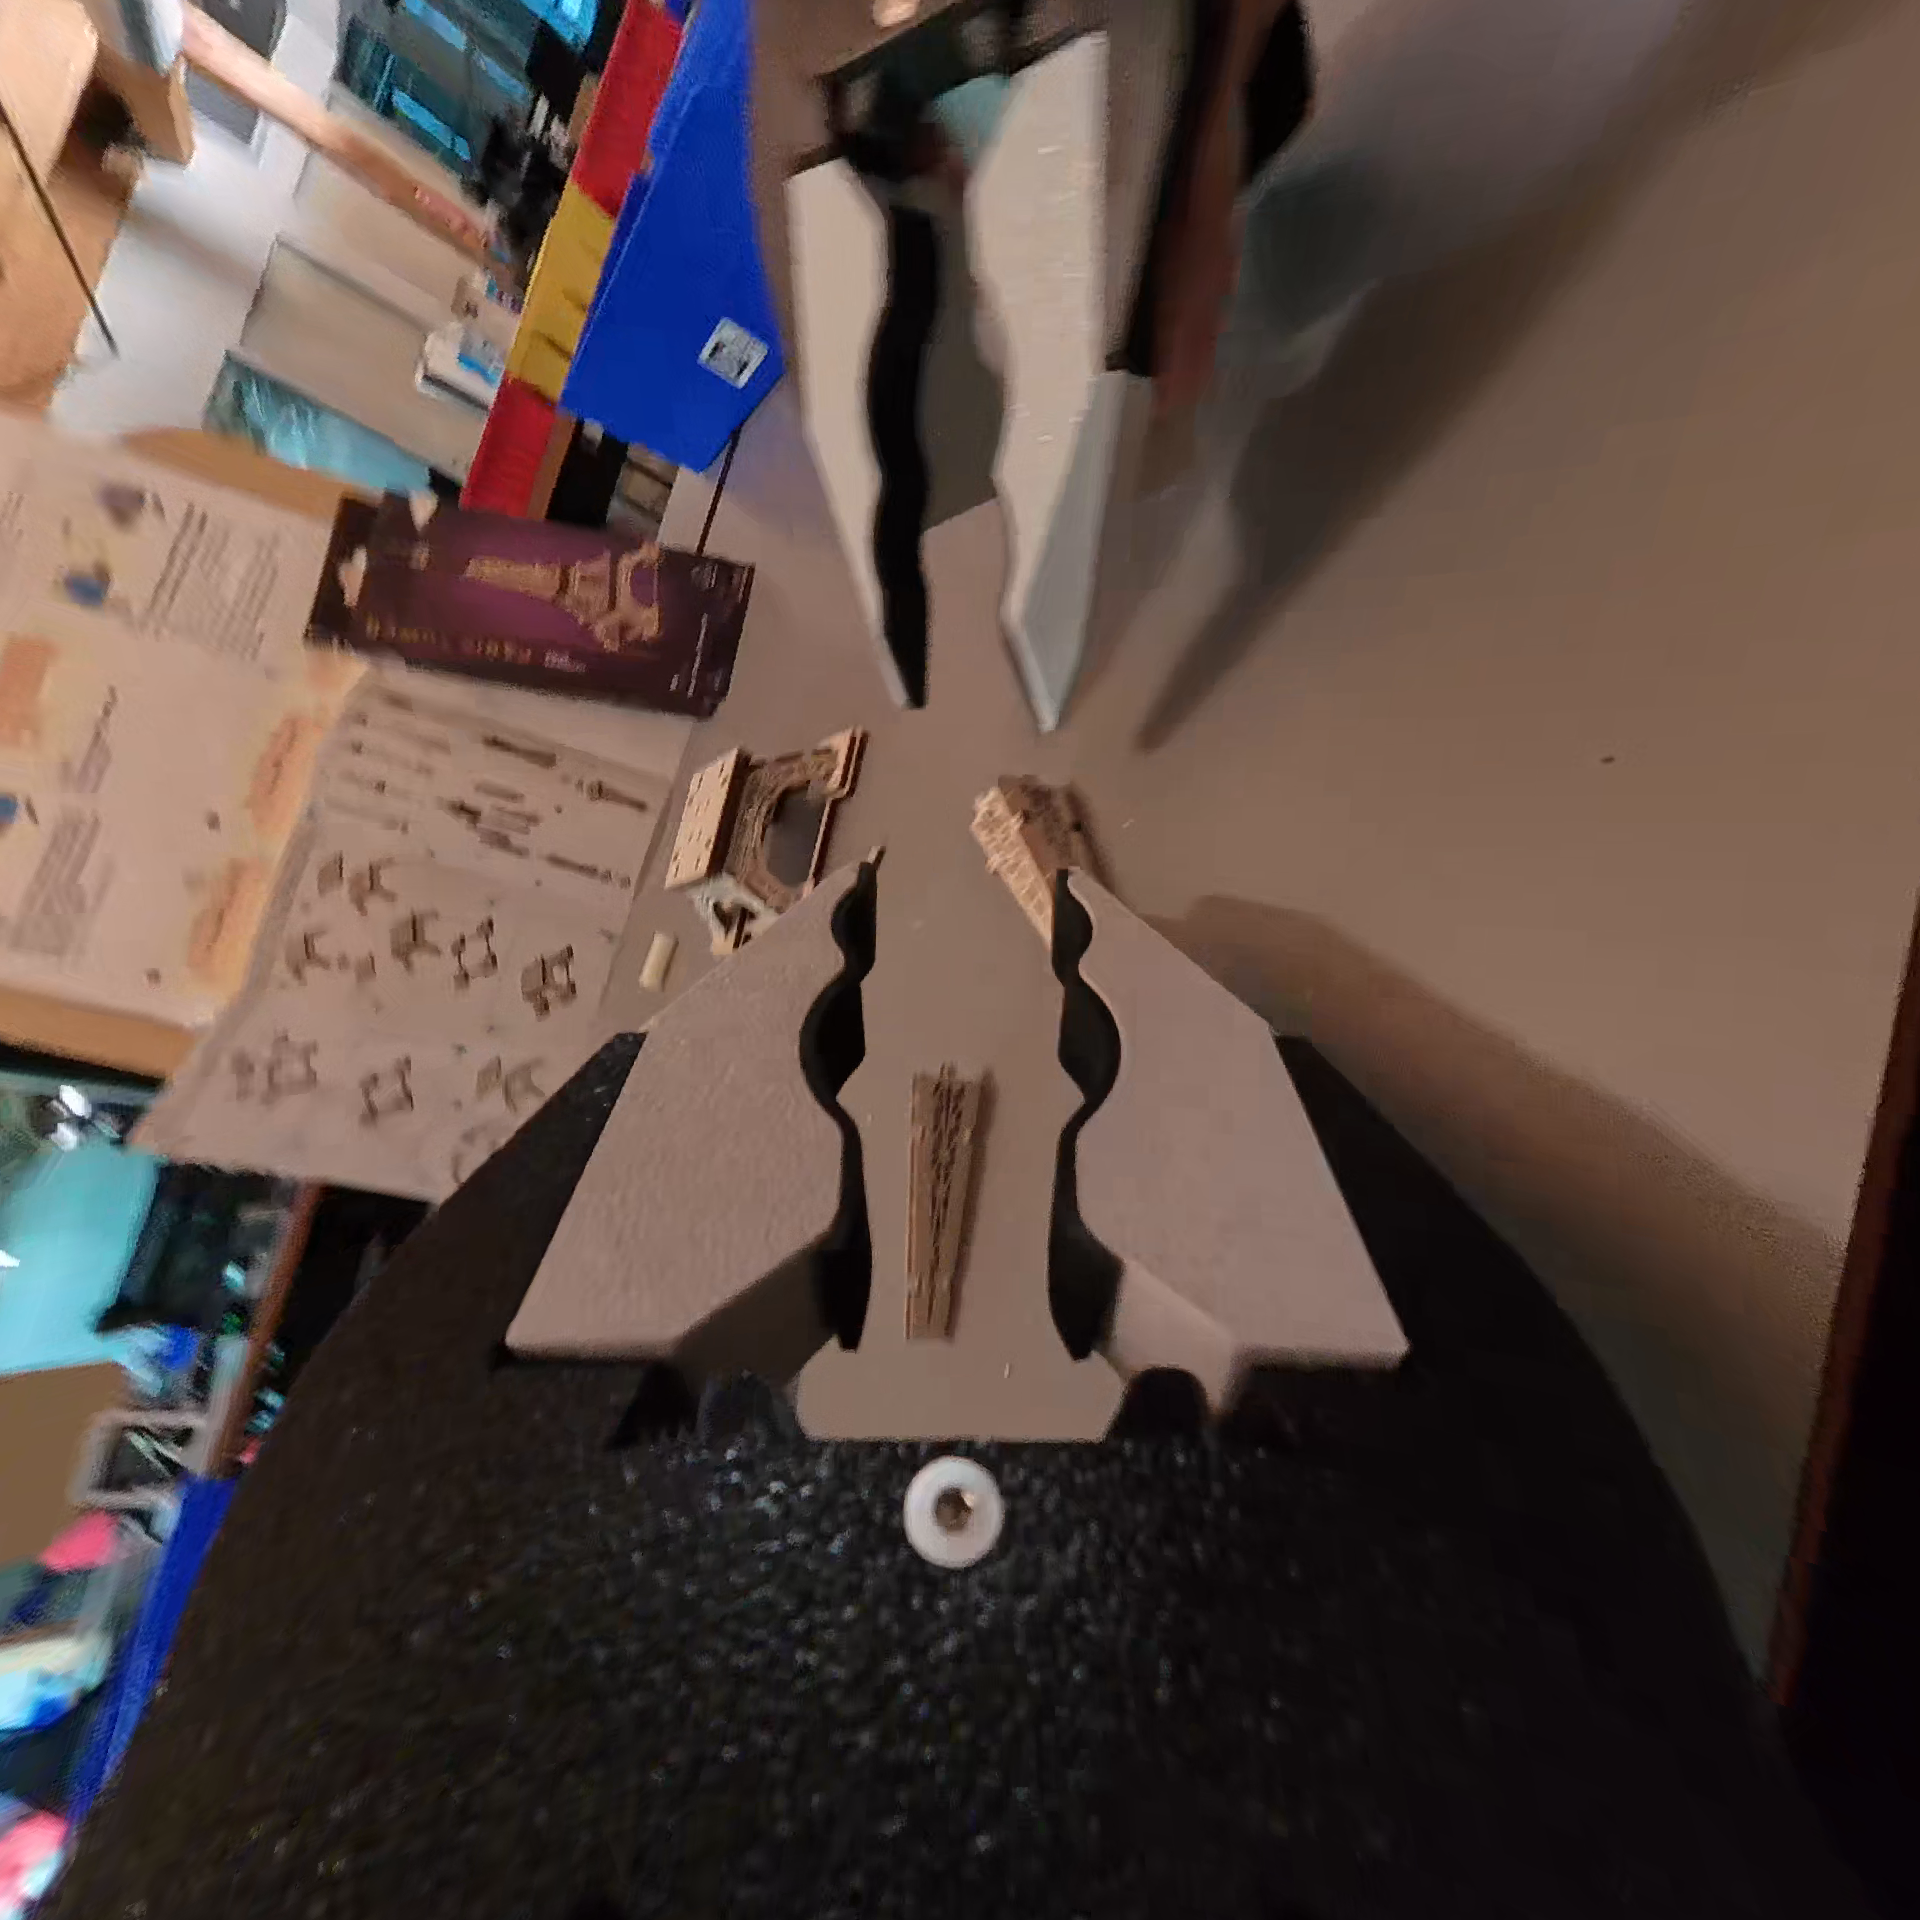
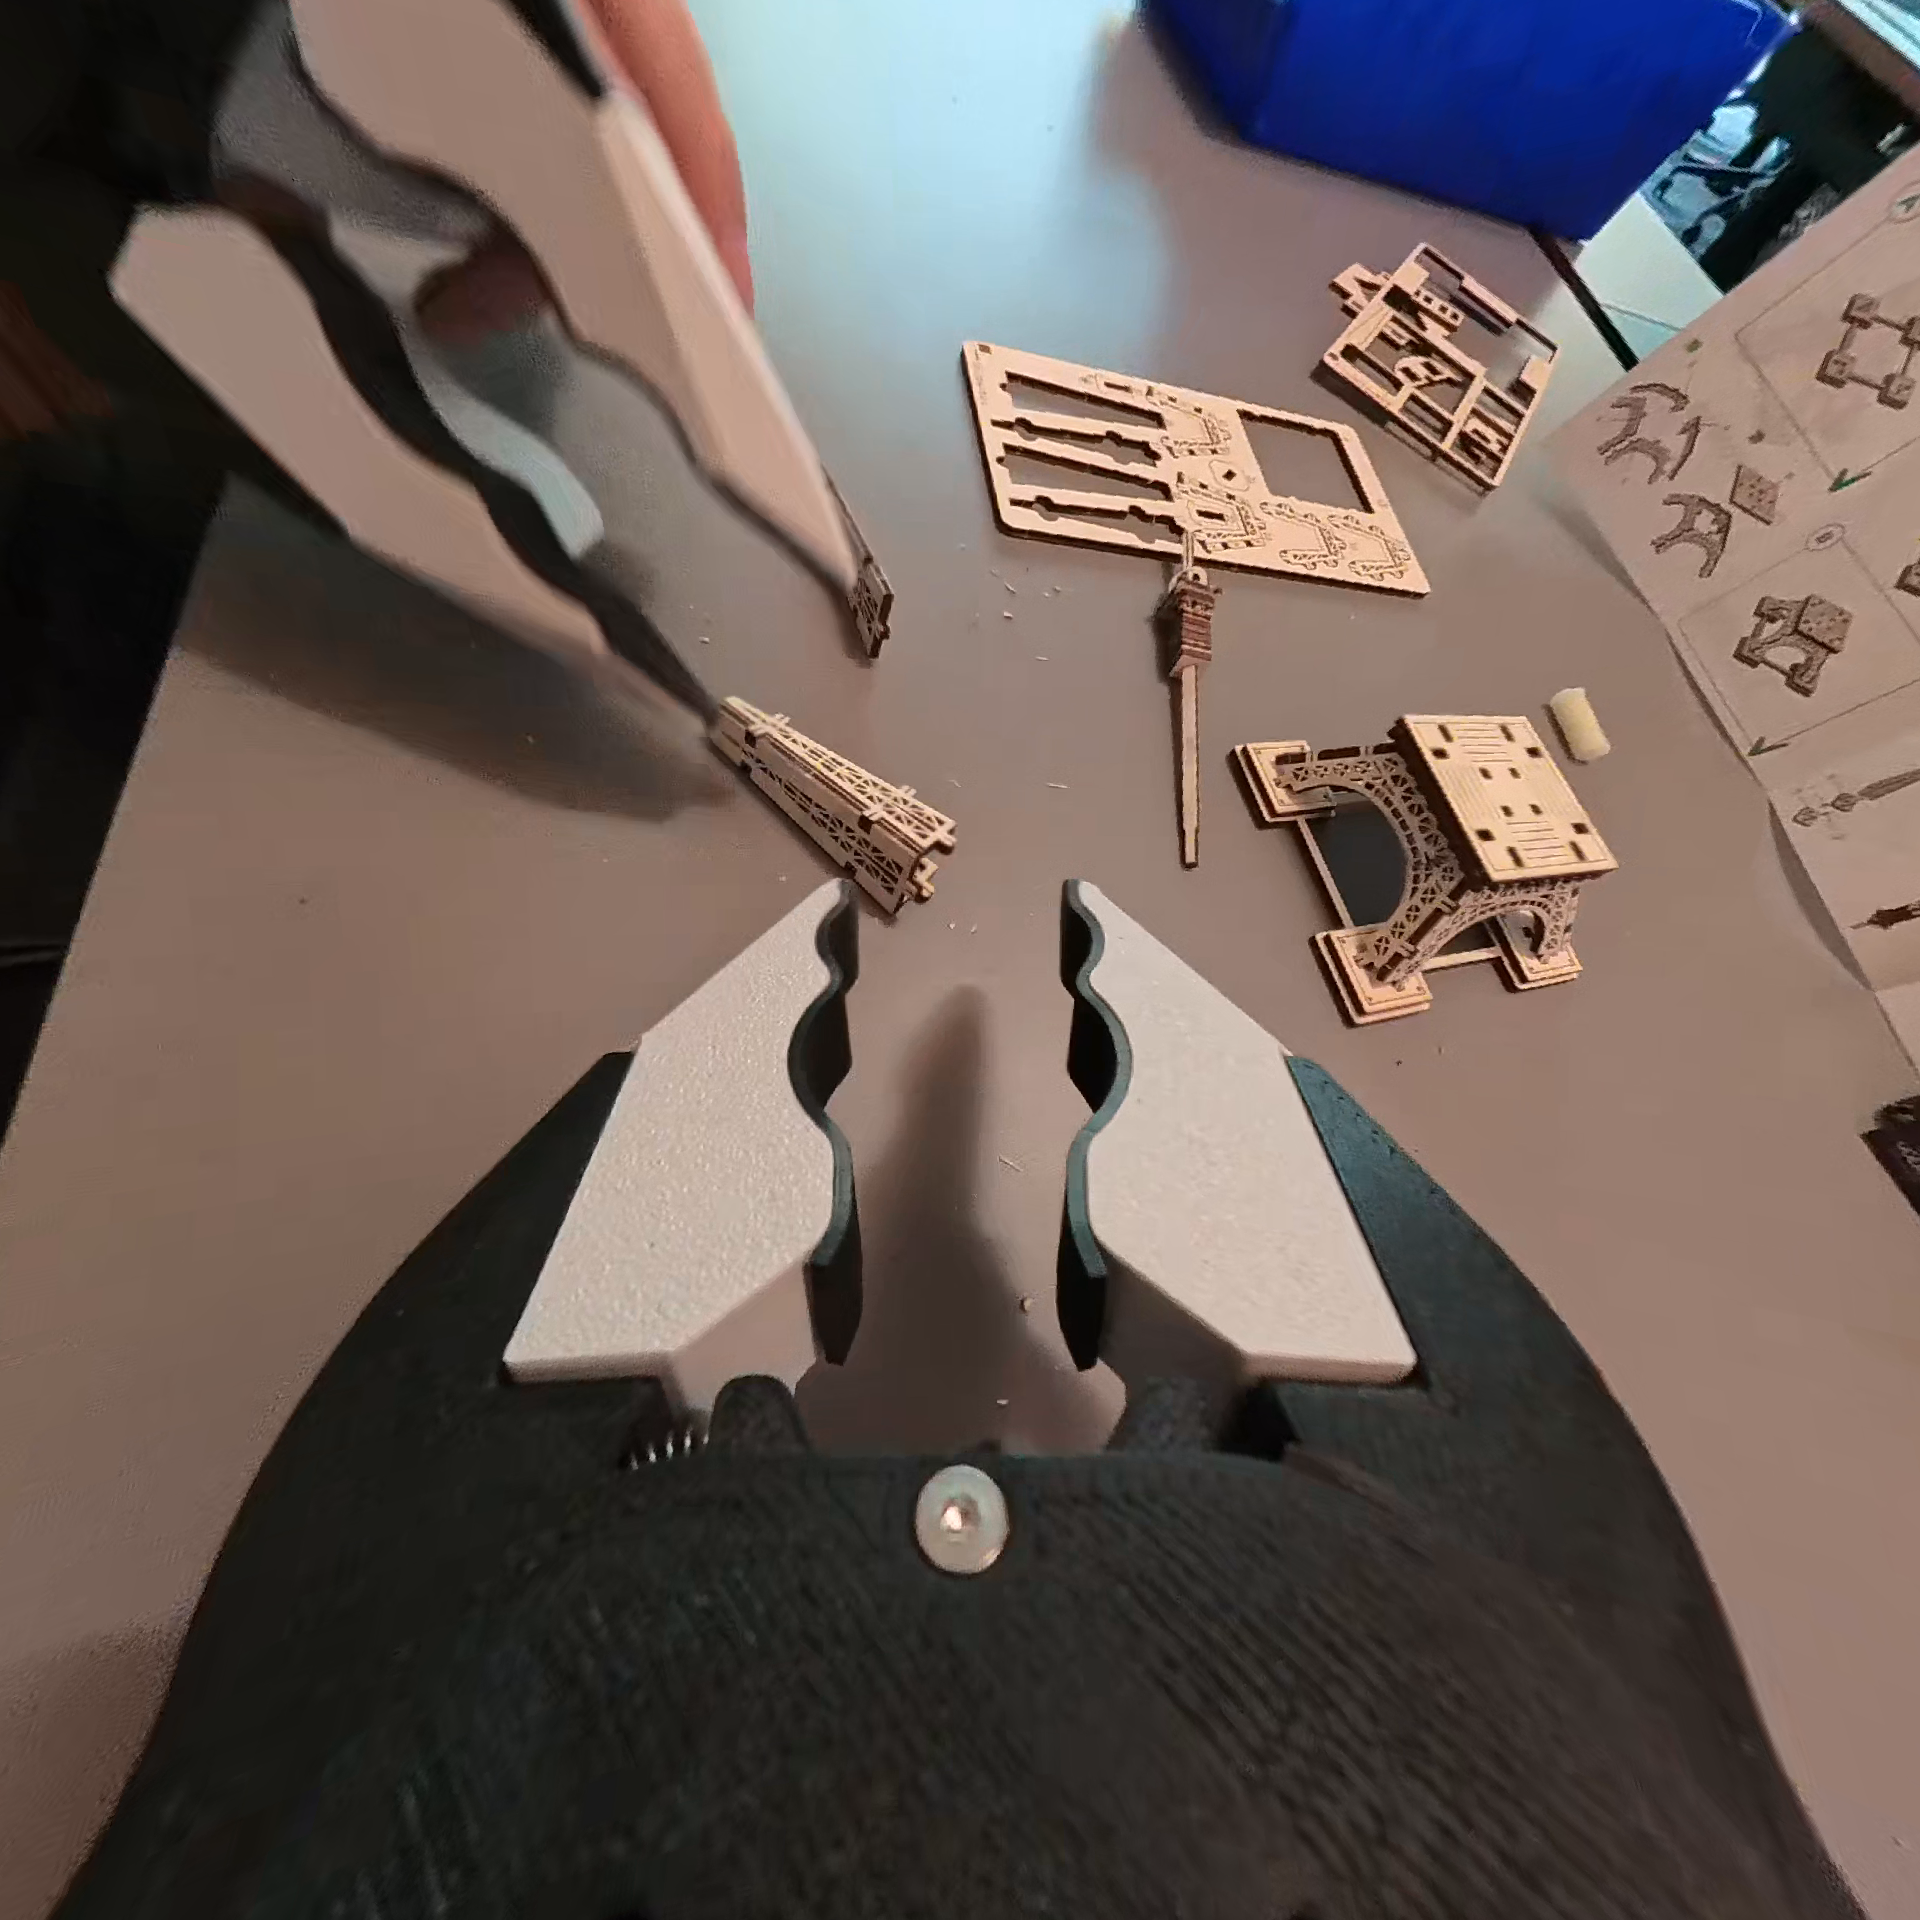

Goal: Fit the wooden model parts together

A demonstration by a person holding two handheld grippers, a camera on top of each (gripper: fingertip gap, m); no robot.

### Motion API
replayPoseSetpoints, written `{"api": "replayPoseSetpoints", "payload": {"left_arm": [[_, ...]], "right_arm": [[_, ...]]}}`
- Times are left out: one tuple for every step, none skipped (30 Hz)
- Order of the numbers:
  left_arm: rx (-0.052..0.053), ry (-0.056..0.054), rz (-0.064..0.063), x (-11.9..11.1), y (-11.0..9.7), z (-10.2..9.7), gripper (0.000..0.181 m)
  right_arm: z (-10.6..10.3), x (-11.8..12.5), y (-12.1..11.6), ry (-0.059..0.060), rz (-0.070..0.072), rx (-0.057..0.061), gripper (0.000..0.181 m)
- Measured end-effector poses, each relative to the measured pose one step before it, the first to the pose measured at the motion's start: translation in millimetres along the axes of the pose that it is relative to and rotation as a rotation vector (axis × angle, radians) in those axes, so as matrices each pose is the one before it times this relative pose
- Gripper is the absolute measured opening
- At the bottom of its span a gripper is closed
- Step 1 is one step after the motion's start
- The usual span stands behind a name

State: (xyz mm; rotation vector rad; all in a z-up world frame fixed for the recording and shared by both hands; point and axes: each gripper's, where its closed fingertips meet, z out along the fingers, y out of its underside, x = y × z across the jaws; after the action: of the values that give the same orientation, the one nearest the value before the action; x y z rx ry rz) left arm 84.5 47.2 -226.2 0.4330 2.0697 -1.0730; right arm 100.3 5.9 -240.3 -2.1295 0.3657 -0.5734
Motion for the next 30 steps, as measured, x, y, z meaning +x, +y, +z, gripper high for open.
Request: {"api": "replayPoseSetpoints", "payload": {"left_arm": [[-0.0153,0.0093,-0.066,-4.93,6.1,-4.7,0.03],[-0.0227,0.0396,-0.0769,-0.57,6.92,-4.15,0.027],[-0.0242,0.0583,-0.0816,2.97,6.12,-3.66,0.024],[-0.0199,0.051,-0.083,3.43,3.83,-2.93,0.021],[0.0004,0.0293,-0.0845,2.23,-0.61,-1.76,0.02],[0.0177,0.034,-0.0808,4.38,-4.23,-0.27,0.02],[0.0166,0.0391,-0.0658,6.38,-4.86,1.54,0.02],[-0.0017,0.0149,-0.0452,3.29,-2.2,3.07,0.02],[-0.0237,-0.0021,-0.0207,0.65,1.01,4.14,0.022],[-0.0333,0.0028,-0.006,0.88,2.8,4.45,0.026],[-0.0362,-0.0061,-0.0143,-1.29,3.45,4.54,0.03],[-0.0342,-0.0122,-0.0219,-2.72,3.32,4.78,0.033],[-0.0237,-0.0065,-0.0172,-1.81,1.94,4.67,0.036],[-0.0121,-0.0006,-0.0099,-0.29,0.58,3.92,0.034],[-0.0044,-0.0035,0.0007,-0.19,-0.38,3.04,0.019],[0.0011,-0.0174,0.0145,-1.4,-0.97,2.13,0.009],[-0.0011,-0.0265,0.031,-2.27,-0.61,1.46,0.008],[-0.0045,-0.0298,0.0487,-2.45,-0.44,0.85,0.008],[-0.0024,-0.0396,0.0708,-3.12,-1.24,0.48,0.008],[0.0128,-0.0653,0.0929,-5.4,-3.19,-0.05,0.008],[0.0322,-0.0768,0.1186,-5.59,-5.36,-0.15,0.008],[0.0524,-0.061,0.145,-1.32,-7.1,-0.38,0.008],[0.0532,-0.0451,0.1434,1.89,-7.51,-0.98,0.007],[0.0332,-0.0463,0.116,0.97,-5.44,-0.81,0.008],[0.0107,-0.0505,0.0846,-1.03,-2.48,-0.54,0.009],[-0.0002,-0.0156,0.0637,2.26,-0.23,-0.27,0.008],[0.0034,0.0171,0.0272,5.25,0.05,-0.14,0.011],[0.0108,0.0295,-0.0095,4.99,-0.52,-0.68,0.02],[0.0165,0.0214,-0.0309,1.86,-1.21,-1.65,0.028],[0.0218,0.0138,-0.0383,-1.03,-2.21,-2.78,0.033]], "right_arm": [[1.53,-1.35,1.14,-0.0042,-0.006,-0.0107,0.037],[1.84,-1.96,1.28,-0.0098,0.0033,-0.0119,0.038],[1.97,0.1,0.73,0.0019,0.0084,-0.0084,0.038],[1.69,0.71,-0.09,0.0063,0.0096,-0.0042,0.038],[1.34,-0.22,0.11,-0.0007,0.0109,-0.0075,0.038],[1.14,-1.05,-0.57,-0.0086,0.0128,-0.0031,0.038],[0.84,-0.41,-1.48,-0.0045,0.0116,0.0034,0.038],[0.52,-0.12,-1.71,-0.0016,0.0094,0.0061,0.037],[0.38,-0.93,-1.51,-0.0078,0.009,0.005,0.035],[0.32,-1.79,-1.32,-0.0126,0.0056,0.0047,0.034],[0.01,-1.21,-0.69,-0.0065,0.002,0.003,0.033],[0.07,-0.12,-0.16,0.0015,0.0037,-0.0002,0.032],[-0.04,-0.32,0.22,-0.001,0.0058,-0.0029,0.032],[-0.03,-1.86,-0.34,-0.0108,0.0016,0.0006,0.031],[-0.41,-2.21,-0.88,-0.0116,-0.0035,0.0039,0.03],[-1.05,0.06,-1.26,0.0015,-0.002,0.0047,0.029],[-1.48,1.53,-1.11,0.008,0.0019,0.0026,0.028],[-2.05,1.31,-0.97,0.0033,0.0037,0.0023,0.029],[-2.48,1.54,-1.08,0.0023,0.0036,0.0046,0.029],[-2.66,2.66,-1.06,0.0096,0.0021,0.0066,0.029],[-2.35,3.19,-0.76,0.0133,0.0013,0.0073,0.029],[-1.67,2.61,-0.07,0.009,0.0038,0.0048,0.029],[-0.7,1.5,0.9,0.0035,0.0075,0.0007,0.029],[-0.09,0.59,1.5,0.0001,0.0065,-0.003,0.03],[-0.22,0.11,1.14,0.0019,-0.0001,-0.0021,0.031],[-0.43,-0.14,1.0,0.0025,-0.0038,-0.0019,0.031],[-0.56,-0.12,1.05,0.0003,-0.0029,-0.0045,0.031],[-0.67,0.36,0.18,0.0025,-0.0029,-0.0005,0.031],[-0.45,0.78,-0.72,0.0037,-0.0033,0.0054,0.031],[-0.33,0.78,-0.79,0.0038,-0.0044,0.0051,0.03]]}}
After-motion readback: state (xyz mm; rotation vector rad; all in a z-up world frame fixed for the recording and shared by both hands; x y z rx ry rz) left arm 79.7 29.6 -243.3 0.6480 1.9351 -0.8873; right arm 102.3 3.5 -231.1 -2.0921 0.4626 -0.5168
